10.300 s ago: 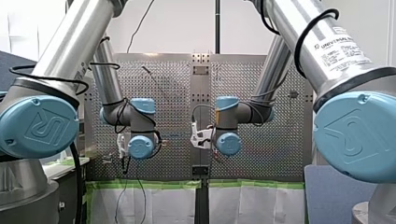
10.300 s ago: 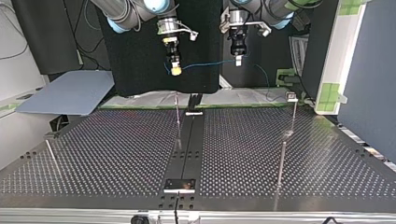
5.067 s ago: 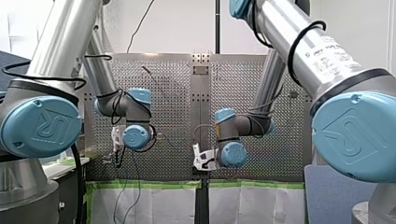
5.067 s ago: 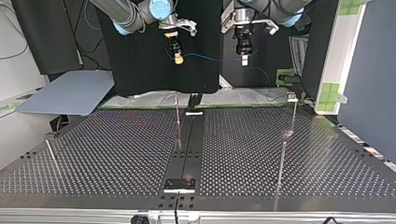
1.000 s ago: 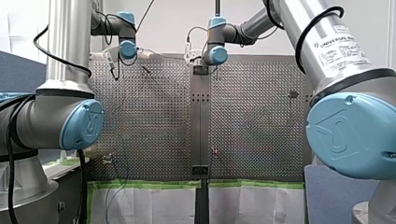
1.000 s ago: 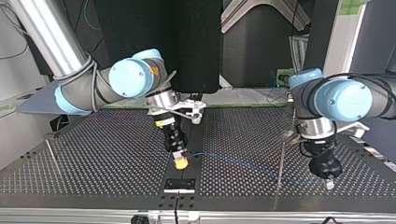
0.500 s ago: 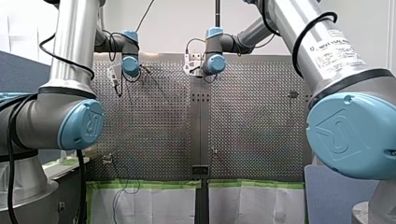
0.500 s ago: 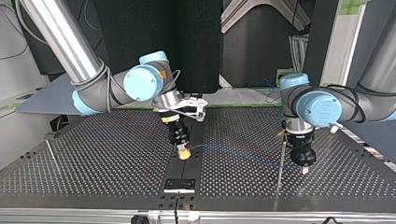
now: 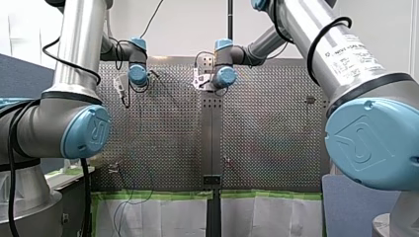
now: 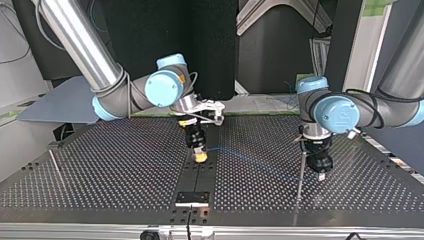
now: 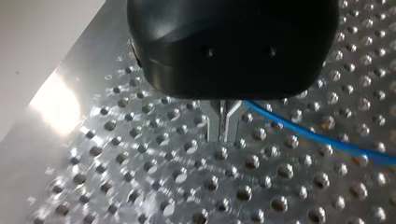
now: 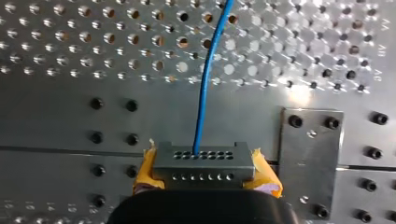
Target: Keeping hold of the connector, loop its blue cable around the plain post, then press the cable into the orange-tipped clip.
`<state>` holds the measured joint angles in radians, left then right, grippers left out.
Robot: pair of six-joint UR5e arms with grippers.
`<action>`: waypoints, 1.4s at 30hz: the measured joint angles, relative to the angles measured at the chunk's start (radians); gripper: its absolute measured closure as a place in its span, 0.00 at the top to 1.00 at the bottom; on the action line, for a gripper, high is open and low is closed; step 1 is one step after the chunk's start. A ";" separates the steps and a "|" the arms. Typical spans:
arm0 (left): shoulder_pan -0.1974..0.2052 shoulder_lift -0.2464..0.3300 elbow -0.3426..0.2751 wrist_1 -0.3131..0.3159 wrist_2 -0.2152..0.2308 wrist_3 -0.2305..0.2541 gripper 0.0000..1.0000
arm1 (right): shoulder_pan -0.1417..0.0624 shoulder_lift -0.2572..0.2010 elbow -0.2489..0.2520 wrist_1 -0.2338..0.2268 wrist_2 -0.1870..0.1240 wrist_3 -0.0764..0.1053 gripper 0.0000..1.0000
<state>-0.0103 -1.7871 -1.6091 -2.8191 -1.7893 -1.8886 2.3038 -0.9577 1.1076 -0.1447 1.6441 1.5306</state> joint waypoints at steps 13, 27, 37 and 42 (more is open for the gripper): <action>0.015 -0.001 -0.039 0.013 0.012 -0.051 1.00 | 0.009 0.008 0.079 -0.087 0.000 0.000 0.00; 0.005 -0.051 -0.051 0.023 0.041 -0.078 1.00 | 0.038 0.057 0.195 -0.184 0.024 -0.001 0.00; 0.001 -0.080 -0.049 0.023 0.026 -0.079 1.00 | 0.050 0.145 0.284 -0.261 0.050 0.002 0.00; 0.000 -0.080 -0.049 0.022 0.025 -0.079 1.00 | 0.052 0.189 0.318 -0.305 0.063 0.002 0.00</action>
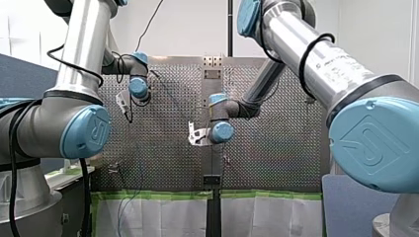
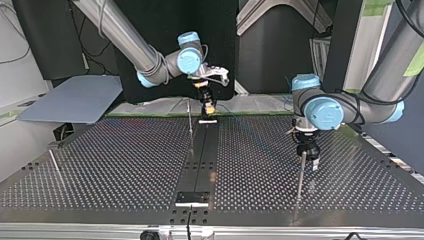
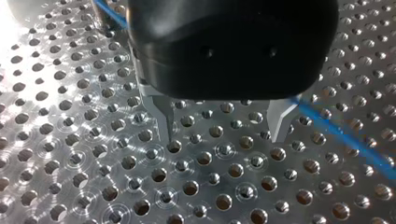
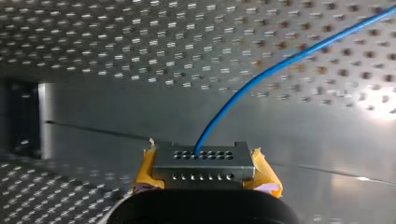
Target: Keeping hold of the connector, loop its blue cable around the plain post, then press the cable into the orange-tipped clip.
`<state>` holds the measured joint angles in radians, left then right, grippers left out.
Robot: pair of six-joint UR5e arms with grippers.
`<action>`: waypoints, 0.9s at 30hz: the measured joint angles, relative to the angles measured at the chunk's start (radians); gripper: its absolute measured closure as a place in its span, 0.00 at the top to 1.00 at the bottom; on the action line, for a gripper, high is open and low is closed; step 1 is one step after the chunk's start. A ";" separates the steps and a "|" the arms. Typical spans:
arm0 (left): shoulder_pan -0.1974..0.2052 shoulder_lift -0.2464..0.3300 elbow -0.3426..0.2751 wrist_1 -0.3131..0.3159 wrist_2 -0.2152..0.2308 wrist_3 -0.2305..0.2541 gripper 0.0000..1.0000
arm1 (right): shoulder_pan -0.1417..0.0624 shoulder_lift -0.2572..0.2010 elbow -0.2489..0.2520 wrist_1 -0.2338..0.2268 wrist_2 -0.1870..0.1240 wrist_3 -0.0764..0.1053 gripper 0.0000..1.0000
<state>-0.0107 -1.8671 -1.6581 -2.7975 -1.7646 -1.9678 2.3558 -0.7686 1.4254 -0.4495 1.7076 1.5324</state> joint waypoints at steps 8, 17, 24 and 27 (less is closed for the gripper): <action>0.000 0.000 0.000 -0.002 0.000 0.000 1.00 | 0.001 0.071 0.007 -0.071 0.044 0.003 0.00; -0.002 0.000 0.000 -0.001 -0.002 0.000 1.00 | -0.005 0.148 0.007 -0.148 0.055 0.013 0.00; -0.004 0.000 0.000 0.000 -0.002 0.001 1.00 | -0.012 0.208 0.007 -0.208 0.070 0.038 0.00; -0.004 0.000 0.000 0.000 -0.002 0.001 1.00 | -0.016 0.235 0.007 -0.235 0.080 0.050 0.00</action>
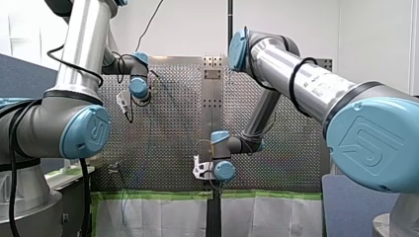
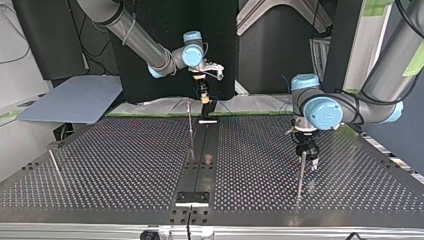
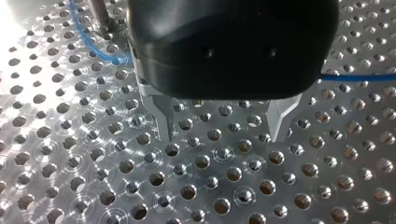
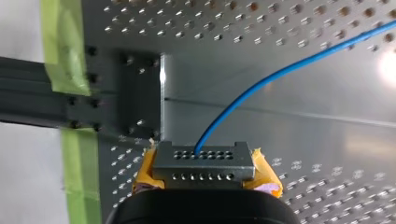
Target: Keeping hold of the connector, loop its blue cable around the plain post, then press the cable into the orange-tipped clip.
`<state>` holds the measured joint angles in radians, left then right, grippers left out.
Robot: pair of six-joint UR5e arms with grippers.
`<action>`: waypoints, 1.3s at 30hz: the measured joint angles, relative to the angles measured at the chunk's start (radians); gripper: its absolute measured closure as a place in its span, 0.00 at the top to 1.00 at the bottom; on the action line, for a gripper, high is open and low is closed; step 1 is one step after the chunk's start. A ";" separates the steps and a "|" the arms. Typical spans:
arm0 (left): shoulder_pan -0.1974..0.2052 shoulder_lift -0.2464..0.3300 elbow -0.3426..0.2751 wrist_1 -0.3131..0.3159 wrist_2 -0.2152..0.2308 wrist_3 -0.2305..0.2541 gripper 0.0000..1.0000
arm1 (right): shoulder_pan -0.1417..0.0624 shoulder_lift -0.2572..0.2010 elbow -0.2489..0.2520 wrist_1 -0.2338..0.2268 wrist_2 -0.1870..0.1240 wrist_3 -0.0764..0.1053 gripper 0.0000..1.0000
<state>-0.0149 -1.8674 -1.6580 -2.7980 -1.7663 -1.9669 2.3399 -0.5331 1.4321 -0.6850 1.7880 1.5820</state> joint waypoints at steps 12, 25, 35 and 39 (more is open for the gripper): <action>-0.007 0.000 0.000 -0.002 -0.008 0.003 1.00 | -0.030 0.110 0.013 -0.110 0.060 0.046 0.00; -0.010 0.000 0.000 -0.004 -0.011 0.005 1.00 | -0.076 0.222 0.115 -0.222 0.092 0.115 0.00; -0.011 0.000 0.000 -0.006 -0.016 0.007 1.00 | -0.114 0.313 0.206 -0.313 0.111 0.126 0.00; -0.012 0.000 0.000 -0.006 -0.017 0.009 1.00 | -0.140 0.347 0.240 -0.347 0.101 0.132 0.00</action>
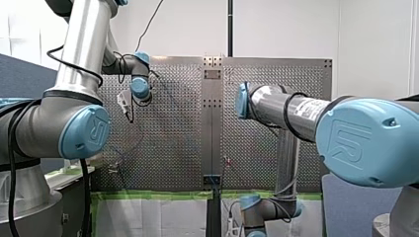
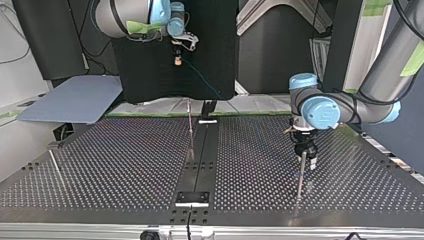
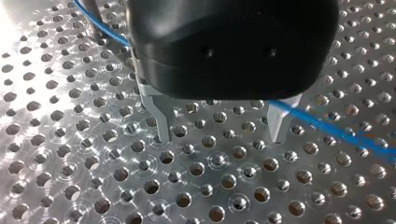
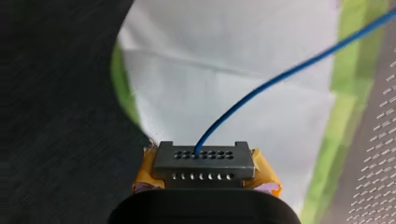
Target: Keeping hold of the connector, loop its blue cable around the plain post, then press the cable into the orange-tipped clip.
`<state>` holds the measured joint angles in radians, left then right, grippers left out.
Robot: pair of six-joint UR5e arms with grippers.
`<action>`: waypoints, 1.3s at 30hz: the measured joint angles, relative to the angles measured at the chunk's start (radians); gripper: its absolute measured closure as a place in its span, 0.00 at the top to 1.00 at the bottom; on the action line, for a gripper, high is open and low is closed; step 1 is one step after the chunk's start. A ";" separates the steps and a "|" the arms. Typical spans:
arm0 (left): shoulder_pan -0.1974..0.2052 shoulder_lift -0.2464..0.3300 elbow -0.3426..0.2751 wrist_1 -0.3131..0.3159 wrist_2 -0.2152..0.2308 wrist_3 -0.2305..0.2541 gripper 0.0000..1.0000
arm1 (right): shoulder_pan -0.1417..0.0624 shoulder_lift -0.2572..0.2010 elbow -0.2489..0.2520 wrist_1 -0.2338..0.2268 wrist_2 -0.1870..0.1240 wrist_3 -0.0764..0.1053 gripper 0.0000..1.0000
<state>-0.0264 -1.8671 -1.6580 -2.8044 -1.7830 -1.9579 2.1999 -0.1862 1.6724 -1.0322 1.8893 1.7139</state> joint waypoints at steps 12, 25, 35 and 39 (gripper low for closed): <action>0.000 0.000 0.000 0.001 -0.005 0.001 1.00 | -0.036 0.003 0.100 -0.100 -0.028 -0.003 0.00; 0.009 0.000 0.000 0.004 -0.006 0.001 1.00 | -0.021 -0.114 0.167 -0.133 -0.040 -0.031 0.00; 0.014 0.000 0.000 0.003 -0.006 -0.004 1.00 | -0.037 -0.203 0.167 -0.058 -0.087 -0.034 0.00; 0.015 0.000 0.000 0.001 -0.006 -0.005 1.00 | -0.047 -0.237 0.166 -0.024 -0.105 -0.034 0.00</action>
<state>-0.0114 -1.8671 -1.6578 -2.8035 -1.7888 -1.9632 2.1532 -0.4231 1.8388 -1.0562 1.7845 1.6802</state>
